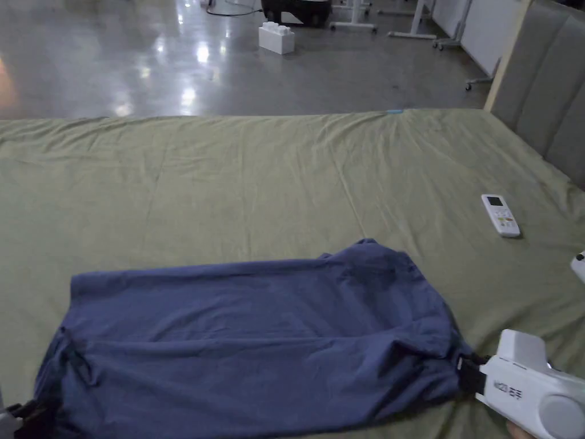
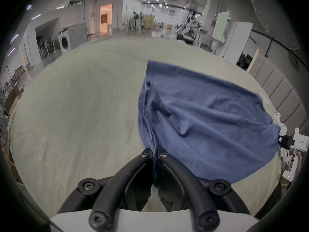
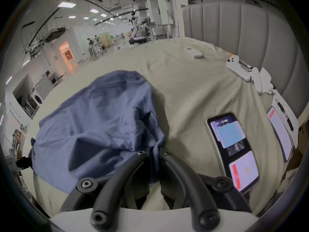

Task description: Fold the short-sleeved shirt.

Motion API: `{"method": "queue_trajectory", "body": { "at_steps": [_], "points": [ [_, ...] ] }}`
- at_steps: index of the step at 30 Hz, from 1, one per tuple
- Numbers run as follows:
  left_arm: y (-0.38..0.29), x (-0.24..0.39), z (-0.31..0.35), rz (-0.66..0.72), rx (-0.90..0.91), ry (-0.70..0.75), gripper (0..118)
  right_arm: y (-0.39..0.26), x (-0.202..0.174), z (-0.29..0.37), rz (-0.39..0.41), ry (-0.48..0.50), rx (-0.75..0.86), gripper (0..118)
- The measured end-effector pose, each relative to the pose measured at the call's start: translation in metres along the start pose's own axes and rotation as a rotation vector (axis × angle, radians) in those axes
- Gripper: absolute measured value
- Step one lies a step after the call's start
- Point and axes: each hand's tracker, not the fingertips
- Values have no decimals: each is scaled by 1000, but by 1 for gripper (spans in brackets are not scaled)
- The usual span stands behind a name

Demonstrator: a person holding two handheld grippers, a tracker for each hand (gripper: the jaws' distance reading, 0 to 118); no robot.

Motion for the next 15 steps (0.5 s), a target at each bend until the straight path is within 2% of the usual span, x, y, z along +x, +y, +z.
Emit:
{"method": "queue_trajectory", "body": {
  "at_steps": [4, 8, 11, 15],
  "points": [
    [12, -17, 45, 111, 23, -88, 6, 4, -5, 41, 51, -30, 55, 8],
    [-6, -27, 90, 26, 36, -59, 6, -11, -3, 86, 76, -41, 80, 8],
    [-34, -38, 115, 28, 11, -75, 6, -38, 6, 116, 85, -42, 66, 8],
    [-73, -52, 116, 9, -69, -75, 6, -74, 9, 140, 97, -44, -13, 8]
  ]
}}
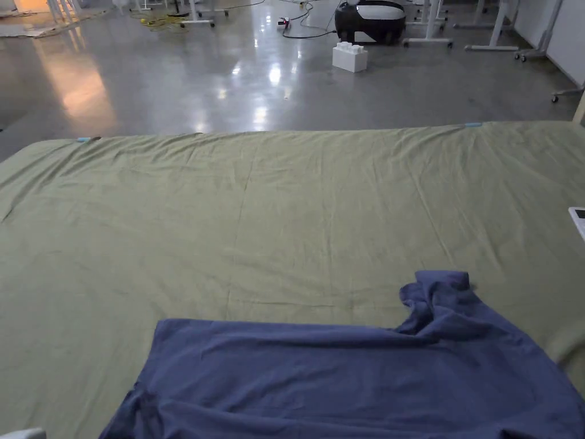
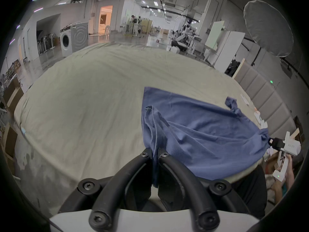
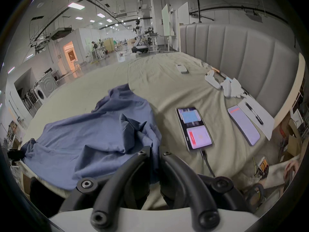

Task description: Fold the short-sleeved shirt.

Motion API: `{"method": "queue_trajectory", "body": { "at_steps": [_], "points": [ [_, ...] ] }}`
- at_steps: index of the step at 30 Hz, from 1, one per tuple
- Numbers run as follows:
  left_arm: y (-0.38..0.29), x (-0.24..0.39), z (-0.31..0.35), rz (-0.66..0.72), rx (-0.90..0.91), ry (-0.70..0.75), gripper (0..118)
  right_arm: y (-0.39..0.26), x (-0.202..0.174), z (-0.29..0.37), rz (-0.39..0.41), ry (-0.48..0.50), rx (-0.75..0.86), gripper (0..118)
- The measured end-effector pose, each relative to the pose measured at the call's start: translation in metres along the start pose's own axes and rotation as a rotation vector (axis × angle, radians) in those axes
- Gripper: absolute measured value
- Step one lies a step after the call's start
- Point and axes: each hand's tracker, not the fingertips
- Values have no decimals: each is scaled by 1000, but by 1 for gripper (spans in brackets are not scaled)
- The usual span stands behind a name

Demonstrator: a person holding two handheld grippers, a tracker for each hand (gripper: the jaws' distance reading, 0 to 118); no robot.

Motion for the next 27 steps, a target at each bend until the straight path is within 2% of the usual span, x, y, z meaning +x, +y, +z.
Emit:
{"method": "queue_trajectory", "body": {
  "at_steps": [4, 5, 6, 8, 9, 11, 14, 18, 21, 24, 26, 27],
  "points": [
    [-13, -10, -23, 33, -30, -16, 6, -15, -6, -13, 29, -3, -64, 8],
    [-15, -13, -27, 52, -16, -8, 9, -16, -8, -17, 53, -24, -107, 9],
    [-16, -17, -28, 73, 10, 7, 29, -22, 0, -28, 58, -38, -101, 21],
    [-17, -19, -22, 98, 72, 6, 79, -25, 3, -27, 78, -48, -94, 73],
    [-15, -16, -11, 66, 120, 34, 91, -25, 4, -20, 76, -54, -62, 90],
    [-13, 1, 16, -50, 238, 82, 91, -26, 12, -7, 45, 10, 28, 84],
    [-2, 26, 59, -172, 399, 94, 91, -14, 7, 28, 17, 40, 169, 84],
    [8, 64, 112, -233, 608, 62, 91, 8, -20, 81, 99, 69, 391, 84],
    [10, 92, 142, -280, 745, 57, 90, 19, -41, 111, 145, 117, 491, 84],
    [6, 116, 162, -289, 826, 48, 88, 22, -59, 131, 177, 183, 553, 84],
    [1, 127, 168, -316, 818, 47, 86, 22, -67, 139, 193, 246, 579, 83],
    [-2, 130, 168, -348, 821, 36, 80, 21, -71, 142, 195, 271, 582, 78]
  ]
}}
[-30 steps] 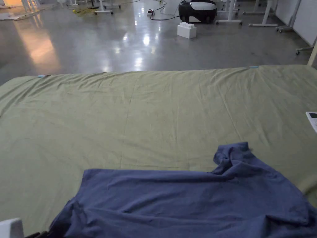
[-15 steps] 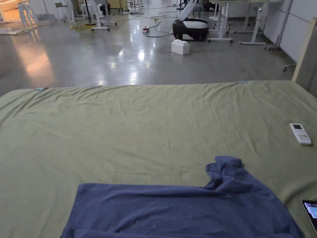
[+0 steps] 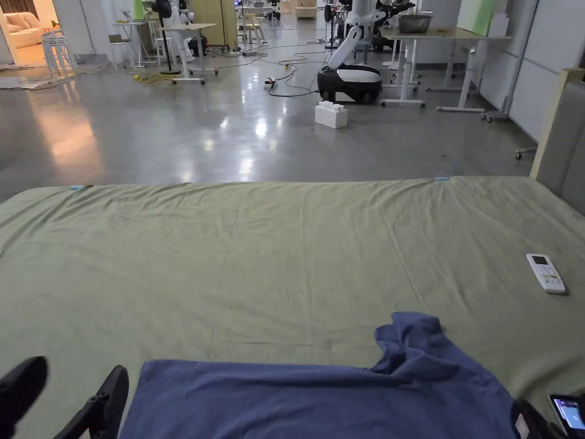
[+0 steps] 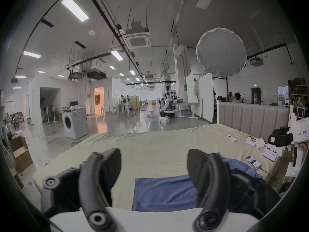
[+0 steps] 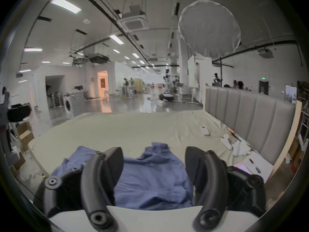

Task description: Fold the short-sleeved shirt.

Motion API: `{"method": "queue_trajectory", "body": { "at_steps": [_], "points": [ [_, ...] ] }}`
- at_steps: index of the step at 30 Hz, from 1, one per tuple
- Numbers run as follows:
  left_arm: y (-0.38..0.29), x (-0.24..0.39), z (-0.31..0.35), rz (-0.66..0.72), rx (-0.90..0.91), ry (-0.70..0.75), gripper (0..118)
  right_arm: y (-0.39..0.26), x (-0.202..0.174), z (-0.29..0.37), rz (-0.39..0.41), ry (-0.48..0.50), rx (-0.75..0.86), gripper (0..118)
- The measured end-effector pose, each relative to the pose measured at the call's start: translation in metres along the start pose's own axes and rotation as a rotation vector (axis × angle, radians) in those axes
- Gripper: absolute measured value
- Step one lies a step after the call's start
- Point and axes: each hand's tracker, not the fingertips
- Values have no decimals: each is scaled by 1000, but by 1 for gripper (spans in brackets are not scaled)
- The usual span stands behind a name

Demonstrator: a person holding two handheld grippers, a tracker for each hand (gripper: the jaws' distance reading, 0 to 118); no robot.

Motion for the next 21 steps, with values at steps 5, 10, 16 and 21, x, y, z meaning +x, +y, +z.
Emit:
{"method": "queue_trajectory", "body": {
  "at_steps": [5, 10, 16, 21],
  "points": [
    [-4, 10, 6, 24, -36, -86, 9, 3, -17, 2, -6, 7, 6, 17],
    [-4, 13, 6, 16, -48, -87, 0, 5, -23, -2, -26, 10, 20, 0],
    [-1, 2, -7, 48, -86, -76, 0, 3, -20, -9, -29, 25, -21, 0],
    [-13, -26, -55, 153, -244, -61, 0, -11, -15, -19, -33, 24, -83, 0]
  ]
}}
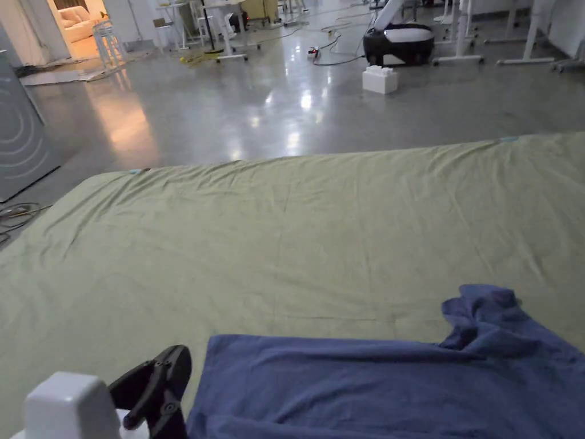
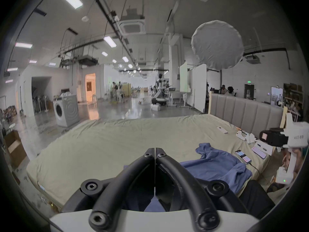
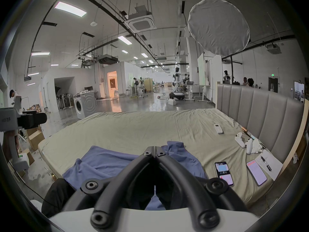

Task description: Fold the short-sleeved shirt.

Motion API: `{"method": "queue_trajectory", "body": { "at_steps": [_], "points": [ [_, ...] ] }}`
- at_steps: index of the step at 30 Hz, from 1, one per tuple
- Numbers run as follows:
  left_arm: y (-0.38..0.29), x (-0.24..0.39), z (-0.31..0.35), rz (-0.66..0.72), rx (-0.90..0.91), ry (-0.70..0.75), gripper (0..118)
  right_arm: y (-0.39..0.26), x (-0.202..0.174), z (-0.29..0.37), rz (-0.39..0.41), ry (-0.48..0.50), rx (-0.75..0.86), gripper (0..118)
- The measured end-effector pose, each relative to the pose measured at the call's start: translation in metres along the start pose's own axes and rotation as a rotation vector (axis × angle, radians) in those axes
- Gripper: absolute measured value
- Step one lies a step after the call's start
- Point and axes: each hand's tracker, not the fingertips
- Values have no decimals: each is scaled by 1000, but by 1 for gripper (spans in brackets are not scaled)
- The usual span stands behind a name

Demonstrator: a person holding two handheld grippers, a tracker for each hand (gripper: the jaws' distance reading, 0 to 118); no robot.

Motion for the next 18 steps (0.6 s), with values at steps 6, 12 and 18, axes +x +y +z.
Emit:
{"method": "queue_trajectory", "body": {
  "at_steps": [6, 12, 18],
  "points": [
    [-14, -50, -117, 147, -202, -56, 1, -24, 10, -22, -23, -13, -124, 0],
    [-59, -96, -268, 287, -454, -35, 87, -47, 24, -40, -59, -42, -240, 0],
    [-98, -112, -349, 255, -639, 123, 84, -60, 42, -48, -102, -91, -309, 0]
  ]
}}
